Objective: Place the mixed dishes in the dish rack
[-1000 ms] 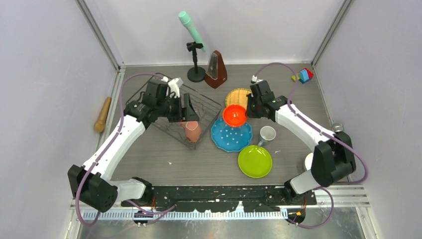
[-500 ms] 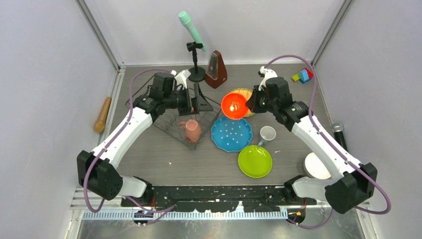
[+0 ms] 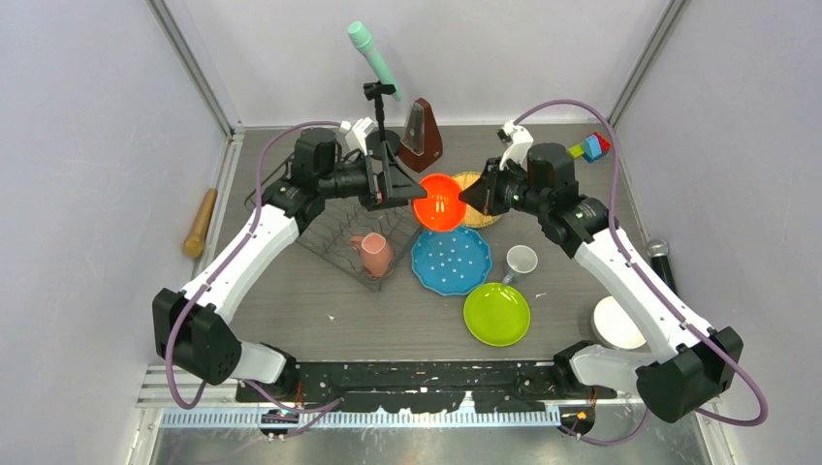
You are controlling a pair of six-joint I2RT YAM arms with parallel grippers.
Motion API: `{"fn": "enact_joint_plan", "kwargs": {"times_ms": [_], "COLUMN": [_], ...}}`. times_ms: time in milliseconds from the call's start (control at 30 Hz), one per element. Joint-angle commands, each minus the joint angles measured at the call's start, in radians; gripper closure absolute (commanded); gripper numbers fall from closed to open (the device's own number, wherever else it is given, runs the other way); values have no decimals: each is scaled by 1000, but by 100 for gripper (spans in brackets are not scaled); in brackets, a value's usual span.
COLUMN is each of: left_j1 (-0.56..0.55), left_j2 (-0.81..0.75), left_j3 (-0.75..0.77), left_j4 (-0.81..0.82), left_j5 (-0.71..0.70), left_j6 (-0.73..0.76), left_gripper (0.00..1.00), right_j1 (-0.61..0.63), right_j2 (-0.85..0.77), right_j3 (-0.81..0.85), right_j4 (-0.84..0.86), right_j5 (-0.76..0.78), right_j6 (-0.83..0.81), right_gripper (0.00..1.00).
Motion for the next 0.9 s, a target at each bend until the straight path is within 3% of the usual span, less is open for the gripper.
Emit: {"fn": "enact_joint_plan", "kwargs": {"times_ms": [0,100,333,500,667,767,867], "left_j1": [-1,1,22,24,23,24,28], "left_j2": [-27,-26,-29,-24,-22,-24,-26], "left_j3": [41,33,-16,-32,-37,-41,-43], "left_j4": [13,-14,87,131,157,171,181], "left_j5": [31,30,107,142,155,161,164], "left_j6": [-8,1,-75,-102,-114,-117,-114], "left_gripper": [4,4,20,21,32,48,80], "right_j1": [-8,-16,-27,-30,-30,-32,-32], "right_j2": [-14,-10,10,18,29,34,33], "right_j3": [65,65,68,58,58,58,58], "right_j4": [113,135,159,191,205,211,212], "right_j5": [-83,-104,-136,-168,-182,-191,-183], "right_j6": [43,61,88,112,126,132,131], "right_gripper": [100,100,100,100,100,100,100]}}
